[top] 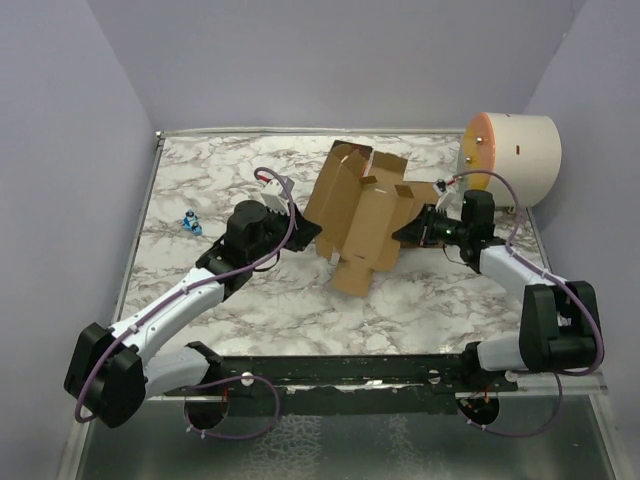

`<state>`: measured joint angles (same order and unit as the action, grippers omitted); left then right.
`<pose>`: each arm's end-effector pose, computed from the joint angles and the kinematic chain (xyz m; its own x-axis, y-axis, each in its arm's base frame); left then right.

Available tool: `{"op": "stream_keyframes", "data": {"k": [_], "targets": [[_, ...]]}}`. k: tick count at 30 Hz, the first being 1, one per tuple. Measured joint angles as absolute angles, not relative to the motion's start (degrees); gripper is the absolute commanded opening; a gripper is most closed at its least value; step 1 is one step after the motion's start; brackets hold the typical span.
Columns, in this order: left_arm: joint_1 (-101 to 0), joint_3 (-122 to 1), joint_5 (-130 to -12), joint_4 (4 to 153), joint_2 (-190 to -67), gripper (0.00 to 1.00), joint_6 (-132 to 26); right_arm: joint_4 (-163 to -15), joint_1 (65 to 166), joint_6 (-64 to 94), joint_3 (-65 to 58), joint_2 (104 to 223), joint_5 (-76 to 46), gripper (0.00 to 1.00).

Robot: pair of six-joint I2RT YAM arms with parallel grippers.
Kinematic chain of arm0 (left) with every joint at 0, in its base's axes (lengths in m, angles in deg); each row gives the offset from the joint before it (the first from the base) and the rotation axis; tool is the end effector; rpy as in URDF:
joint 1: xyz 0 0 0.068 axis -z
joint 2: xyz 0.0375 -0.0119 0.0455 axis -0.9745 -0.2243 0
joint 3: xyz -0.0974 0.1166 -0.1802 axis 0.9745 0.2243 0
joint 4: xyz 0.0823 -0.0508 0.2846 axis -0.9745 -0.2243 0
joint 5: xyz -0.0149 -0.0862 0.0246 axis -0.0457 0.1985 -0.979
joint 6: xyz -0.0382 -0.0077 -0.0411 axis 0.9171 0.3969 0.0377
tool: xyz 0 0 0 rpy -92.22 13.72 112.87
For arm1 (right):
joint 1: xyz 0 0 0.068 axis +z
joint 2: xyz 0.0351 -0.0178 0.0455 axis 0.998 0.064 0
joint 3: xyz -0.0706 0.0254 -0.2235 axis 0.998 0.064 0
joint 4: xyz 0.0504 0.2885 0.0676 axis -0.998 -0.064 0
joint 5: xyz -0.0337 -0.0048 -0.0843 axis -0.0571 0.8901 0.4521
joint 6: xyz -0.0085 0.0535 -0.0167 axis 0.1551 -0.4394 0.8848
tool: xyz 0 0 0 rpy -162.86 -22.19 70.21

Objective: Fold the paper box

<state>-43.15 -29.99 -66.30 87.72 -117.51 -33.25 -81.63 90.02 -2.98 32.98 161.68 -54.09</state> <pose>0.2610 -0.1860 0.2388 -0.5212 -0.2625 -0.8121 0.5331 0.6429 -0.5500 0.3185 0.0493 0.1422 -0.7695 0.2380 -0.5926 -0.3639 0.5991 0.7132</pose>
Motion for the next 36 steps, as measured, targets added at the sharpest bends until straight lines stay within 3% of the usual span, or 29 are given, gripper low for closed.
{"op": "stream_keyframes", "data": {"k": [8,16,23,30,34,36], "targets": [[-44.5,-30.0,-64.8,77.5,-117.1,0.00,-38.1,-79.0,95.2,-4.1,38.4,161.8,-54.5,0.17],[-50.6,-31.3,-59.4,71.4,-120.2,0.00,-45.4,-77.3,95.8,-5.2,40.0,163.6,-54.5,0.43],[-56.7,-37.2,-51.9,65.1,-125.7,0.00,-56.9,-76.3,95.7,-4.2,40.0,163.6,-54.5,0.51],[-57.4,-43.3,-48.6,56.5,-130.3,0.00,-71.6,-82.1,92.9,6.8,33.4,160.8,-59.0,0.65],[-57.4,-45.0,-48.5,53.3,-130.9,0.00,-79.3,-82.8,91.8,16.3,30.3,153.2,-65.4,0.84],[-57.4,-46.0,-48.0,52.5,-131.2,0.00,-82.6,-82.7,91.8,19.6,30.3,149.6,-68.3,0.88]]}}
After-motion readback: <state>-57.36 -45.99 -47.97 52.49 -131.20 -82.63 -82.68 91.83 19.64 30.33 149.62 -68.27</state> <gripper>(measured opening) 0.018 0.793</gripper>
